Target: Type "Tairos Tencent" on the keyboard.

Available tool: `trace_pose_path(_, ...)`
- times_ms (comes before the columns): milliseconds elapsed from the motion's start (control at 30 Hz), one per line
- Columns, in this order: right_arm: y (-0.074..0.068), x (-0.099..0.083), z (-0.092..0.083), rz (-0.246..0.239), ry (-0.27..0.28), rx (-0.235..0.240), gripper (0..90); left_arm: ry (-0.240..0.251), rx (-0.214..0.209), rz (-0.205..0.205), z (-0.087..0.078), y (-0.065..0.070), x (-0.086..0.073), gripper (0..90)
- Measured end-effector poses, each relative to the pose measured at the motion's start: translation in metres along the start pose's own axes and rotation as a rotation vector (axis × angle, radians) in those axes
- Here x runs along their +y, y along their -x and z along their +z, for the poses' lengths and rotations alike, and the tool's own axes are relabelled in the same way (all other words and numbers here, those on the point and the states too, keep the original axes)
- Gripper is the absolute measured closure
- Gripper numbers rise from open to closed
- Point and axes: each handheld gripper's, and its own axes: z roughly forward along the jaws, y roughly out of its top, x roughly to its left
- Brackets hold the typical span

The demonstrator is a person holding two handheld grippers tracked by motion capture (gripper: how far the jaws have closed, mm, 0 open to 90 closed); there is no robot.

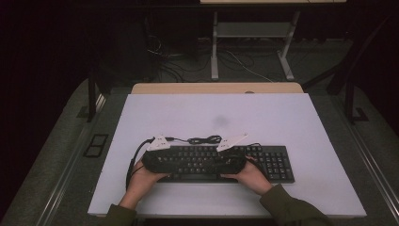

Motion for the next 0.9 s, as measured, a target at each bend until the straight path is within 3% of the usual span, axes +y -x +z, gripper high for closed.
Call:
trace_pose_path(533, 0.010, -0.004, -0.017, 0.031, 0.071, -0.020, 50.9, -0.020, -0.042, 0.015, 0.019, 0.005, 0.014, 83.3)
trace_pose_path(667, 0.012, -0.005, -0.021, 0.044, 0.089, -0.034, 43.0, -0.036, -0.046, 0.017, 0.025, 0.005, 0.015, 88.8)
trace_pose_path(900, 0.017, -0.006, -0.027, 0.056, 0.107, -0.050, 38.5, -0.063, -0.064, 0.013, 0.036, 0.006, 0.016, 89.0)
